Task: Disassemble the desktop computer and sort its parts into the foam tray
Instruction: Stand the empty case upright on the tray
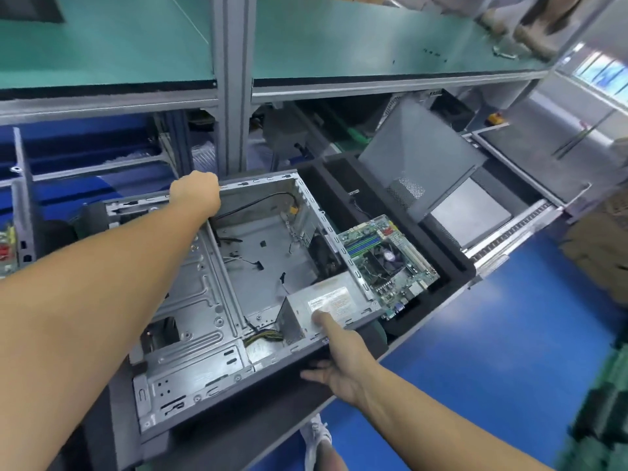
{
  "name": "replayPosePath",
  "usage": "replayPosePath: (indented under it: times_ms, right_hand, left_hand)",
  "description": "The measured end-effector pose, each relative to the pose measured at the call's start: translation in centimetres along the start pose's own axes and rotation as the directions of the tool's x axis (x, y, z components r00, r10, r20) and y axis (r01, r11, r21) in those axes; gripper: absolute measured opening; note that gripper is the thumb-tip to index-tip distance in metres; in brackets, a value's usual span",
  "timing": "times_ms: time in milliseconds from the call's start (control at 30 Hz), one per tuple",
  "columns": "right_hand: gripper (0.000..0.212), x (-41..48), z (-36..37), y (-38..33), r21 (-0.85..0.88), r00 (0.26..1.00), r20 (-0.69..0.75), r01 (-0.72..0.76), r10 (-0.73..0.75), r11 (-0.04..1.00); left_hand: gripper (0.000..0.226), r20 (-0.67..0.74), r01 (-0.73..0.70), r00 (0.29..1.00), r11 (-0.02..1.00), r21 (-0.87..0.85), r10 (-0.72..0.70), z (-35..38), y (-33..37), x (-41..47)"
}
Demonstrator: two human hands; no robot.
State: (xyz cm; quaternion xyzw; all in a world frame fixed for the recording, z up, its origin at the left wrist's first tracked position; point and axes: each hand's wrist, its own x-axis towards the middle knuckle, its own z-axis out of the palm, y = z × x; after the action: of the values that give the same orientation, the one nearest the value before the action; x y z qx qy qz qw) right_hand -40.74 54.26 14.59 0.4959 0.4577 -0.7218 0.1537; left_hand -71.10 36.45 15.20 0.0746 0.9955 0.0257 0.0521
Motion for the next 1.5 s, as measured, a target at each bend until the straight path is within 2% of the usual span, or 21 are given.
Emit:
replayPosePath:
  times_ms: [33, 100, 233, 300, 433, 567, 667, 800, 1000, 1300, 1400, 1500]
  right_hand:
    - [0.056, -0.1, 0.3, 0.2, 0.050, 1.000, 0.010, 0.018, -0.019, 0.999]
    - [0.060, -0.4, 0.8, 1.1, 0.115, 0.999, 0.000, 0.053, -0.053, 0.992]
    - [0.106, -1.5, 2.6, 3.0, 0.137, 0.991, -0.033, 0.133, -0.130, 0.982]
    - [0.115, -1.4, 3.1, 3.2, 0.173, 0.988, -0.060, 0.148, -0.139, 0.974]
    - [0.105, -1.3, 3.6, 2.6, 0.250, 0.990, -0.092, 0.129, -0.109, 0.960]
    - [0.087, -1.4, 4.2, 2.4, 0.305, 0.989, -0.126, 0.111, -0.076, 0.946]
    - [0.076, -1.4, 3.9, 1.9, 0.326, 0.980, -0.163, 0.163, -0.114, 0.931]
    - [0.081, -2.3, 3.5, -0.9, 0.331, 0.958, -0.187, 0.271, -0.219, 0.904]
    - [0.085, -4.6, 3.2, -5.8, 0.240, 0.922, -0.114, 0.387, -0.371, 0.890]
    - [0.052, -7.3, 1.2, -11.3, 0.052, 0.869, -0.005, 0.495, -0.495, 0.867]
    - [0.055, -7.6, 1.0, -13.5, 0.024, 0.816, 0.047, 0.576, -0.576, 0.817]
    - [0.070, -7.1, 1.1, -15.9, -0.035, 0.740, 0.106, 0.671, -0.664, 0.741]
  left_hand:
    - [0.025, 0.013, -0.003, 1.000, 1.000, 0.005, 0.003, -0.2, -0.1, 0.1]
    - [0.025, 0.029, -0.002, 1.000, 1.000, 0.005, 0.002, -0.6, -0.3, 0.3]
    - [0.019, 0.070, 0.013, 0.998, 0.999, -0.050, -0.009, -1.2, -0.3, 0.4]
    - [0.017, 0.079, 0.031, 0.997, 0.997, -0.063, -0.026, -1.3, -0.3, 0.2]
    - [0.028, 0.097, 0.062, 0.994, 0.998, -0.030, -0.058, -1.1, -0.3, 0.0]
    - [0.025, 0.043, 0.075, 0.996, 0.993, -0.089, -0.072, -0.9, -0.6, -0.3]
    - [0.018, -0.038, 0.083, 0.996, 0.991, -0.102, -0.087, -1.6, -1.2, -1.2]
    - [0.008, -0.124, 0.115, 0.984, 0.986, -0.124, -0.131, -4.0, -2.6, -2.3]
    - [0.009, -0.201, 0.175, 0.952, 0.947, -0.270, -0.233, -7.1, -4.2, -4.2]
    - [0.020, -0.259, 0.216, 0.896, 0.864, -0.455, -0.361, -11.2, -3.9, -7.9]
    - [0.022, -0.297, 0.206, 0.867, 0.829, -0.520, -0.401, -12.3, -3.8, -9.2]
    - [0.024, -0.304, 0.211, 0.833, 0.773, -0.598, -0.462, -12.6, -3.9, -9.9]
